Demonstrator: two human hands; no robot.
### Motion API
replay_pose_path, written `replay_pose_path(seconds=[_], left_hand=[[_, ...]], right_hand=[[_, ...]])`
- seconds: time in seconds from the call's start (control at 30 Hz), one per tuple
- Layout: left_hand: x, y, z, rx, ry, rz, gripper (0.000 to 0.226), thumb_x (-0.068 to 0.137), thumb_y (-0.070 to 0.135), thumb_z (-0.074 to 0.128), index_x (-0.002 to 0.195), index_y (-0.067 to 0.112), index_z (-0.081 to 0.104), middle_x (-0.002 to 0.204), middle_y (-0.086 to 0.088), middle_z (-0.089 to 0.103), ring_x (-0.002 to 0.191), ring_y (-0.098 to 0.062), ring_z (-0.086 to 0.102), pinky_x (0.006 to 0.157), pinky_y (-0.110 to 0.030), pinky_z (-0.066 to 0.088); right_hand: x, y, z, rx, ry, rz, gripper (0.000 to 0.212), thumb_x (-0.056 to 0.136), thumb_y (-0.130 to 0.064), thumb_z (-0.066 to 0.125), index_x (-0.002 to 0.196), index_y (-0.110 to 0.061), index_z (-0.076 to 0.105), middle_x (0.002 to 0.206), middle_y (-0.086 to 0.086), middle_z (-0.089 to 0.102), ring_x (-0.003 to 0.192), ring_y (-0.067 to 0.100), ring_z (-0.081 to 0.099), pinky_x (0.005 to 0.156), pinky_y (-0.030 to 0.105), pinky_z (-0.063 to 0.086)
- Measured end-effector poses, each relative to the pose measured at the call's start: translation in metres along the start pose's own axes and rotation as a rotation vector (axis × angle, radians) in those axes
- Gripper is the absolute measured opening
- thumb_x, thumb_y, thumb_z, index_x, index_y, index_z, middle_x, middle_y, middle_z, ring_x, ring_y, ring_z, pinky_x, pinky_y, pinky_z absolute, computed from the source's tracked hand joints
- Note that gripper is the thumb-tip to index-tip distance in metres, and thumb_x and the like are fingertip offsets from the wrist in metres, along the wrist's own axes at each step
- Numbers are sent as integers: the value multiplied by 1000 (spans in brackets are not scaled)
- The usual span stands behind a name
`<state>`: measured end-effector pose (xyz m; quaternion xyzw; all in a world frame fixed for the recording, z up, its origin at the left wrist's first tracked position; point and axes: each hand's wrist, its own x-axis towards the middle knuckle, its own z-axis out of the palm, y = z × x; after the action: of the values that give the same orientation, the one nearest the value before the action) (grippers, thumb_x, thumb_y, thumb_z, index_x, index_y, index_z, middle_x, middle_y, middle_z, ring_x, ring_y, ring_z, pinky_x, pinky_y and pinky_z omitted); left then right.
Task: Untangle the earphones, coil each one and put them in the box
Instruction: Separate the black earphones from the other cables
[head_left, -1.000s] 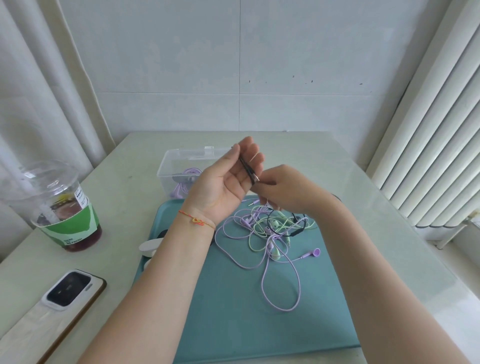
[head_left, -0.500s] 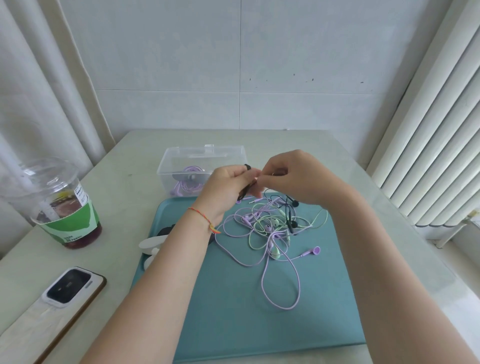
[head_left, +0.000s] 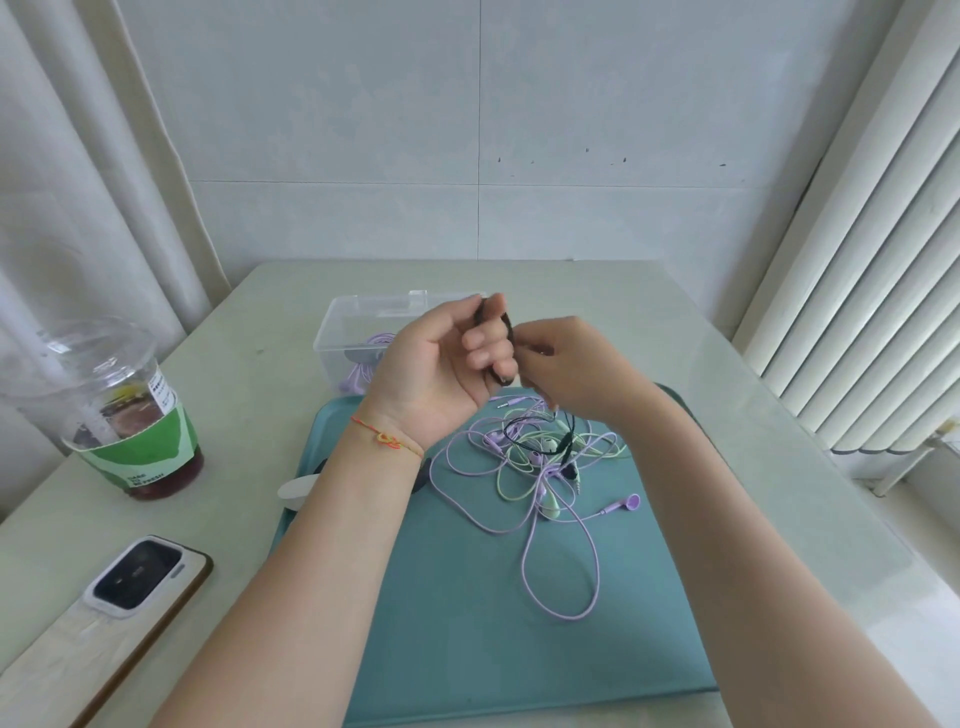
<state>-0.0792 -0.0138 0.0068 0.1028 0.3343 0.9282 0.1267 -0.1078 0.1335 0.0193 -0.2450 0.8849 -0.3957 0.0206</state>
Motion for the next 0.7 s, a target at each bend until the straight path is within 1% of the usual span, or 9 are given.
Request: replay_pose_path(seconds=[0.07, 0.13, 0.23, 0.3, 0.37, 0.47, 0.57, 0.63, 0.7], left_hand=[[2, 1, -2, -41, 85, 103, 34, 97, 19, 44, 84, 6, 73, 62, 2, 51, 54, -11, 52, 62, -26, 54], [2, 2, -5, -39, 162, 201, 34, 100, 19, 44, 91, 6, 74, 76, -2, 66, 72, -16, 67, 77, -31, 59], [2, 0, -8, 60, 206, 265, 26, 102, 20, 42, 107, 8, 65, 96, -5, 73, 101, -23, 69, 98, -34, 51], [4, -5, -9, 157, 236, 295, 23, 101, 19, 43, 109, 10, 63, 101, -4, 73, 105, -22, 68, 101, -33, 49], [7, -9, -9, 226, 277, 344, 21, 100, 16, 45, 109, 10, 63, 100, -4, 73, 105, -21, 68, 102, -31, 48], [9, -9, -16, 351, 342, 442, 18, 98, 11, 50, 106, 7, 66, 99, -8, 73, 105, -22, 68, 103, -31, 47], [7, -7, -23, 699, 421, 468, 15, 97, 13, 56, 101, 11, 70, 93, -5, 75, 98, -16, 70, 96, -23, 49], [6, -9, -23, 945, 463, 395, 16, 97, 14, 55, 96, 10, 71, 79, -1, 73, 78, -6, 70, 78, -11, 48], [6, -10, -22, 1102, 441, 262, 22, 99, 15, 51, 89, 5, 69, 59, 3, 64, 55, -5, 58, 64, -13, 45]], right_hand=[[0, 0, 3, -32, -40, 4, 34, 94, -19, 50, 59, -15, 51, 40, -10, 45, 41, 9, 36, 52, 28, 36], [0, -1, 4, -24, -98, 20, 32, 95, -21, 51, 65, -25, 61, 44, -11, 50, 41, 10, 43, 54, 27, 44], [-2, -2, 5, -8, -181, 62, 18, 93, -18, 53, 89, -18, 71, 57, -5, 59, 44, 15, 52, 58, 26, 48], [-3, -3, 4, -38, -216, 63, 15, 91, -19, 57, 88, -13, 71, 63, 1, 65, 48, 14, 59, 57, 24, 47], [-4, -4, 2, -81, -230, 56, 16, 89, -24, 61, 82, -14, 71, 70, 2, 71, 56, 10, 60, 57, 21, 45], [-4, -2, -3, -20, -206, 61, 15, 89, -25, 61, 84, -12, 67, 74, 5, 74, 65, 15, 60, 66, 28, 48], [-5, -2, -8, 119, -197, 80, 9, 91, -18, 59, 91, -9, 60, 63, 7, 68, 58, 22, 67, 55, 24, 51], [-6, -4, -13, 92, -137, 66, 10, 91, -21, 61, 90, -12, 65, 55, 2, 56, 46, 20, 55, 43, 17, 39], [-5, -3, -18, 79, -49, 39, 14, 90, -25, 62, 85, -14, 70, 48, -5, 42, 42, 16, 37, 40, 18, 29]])
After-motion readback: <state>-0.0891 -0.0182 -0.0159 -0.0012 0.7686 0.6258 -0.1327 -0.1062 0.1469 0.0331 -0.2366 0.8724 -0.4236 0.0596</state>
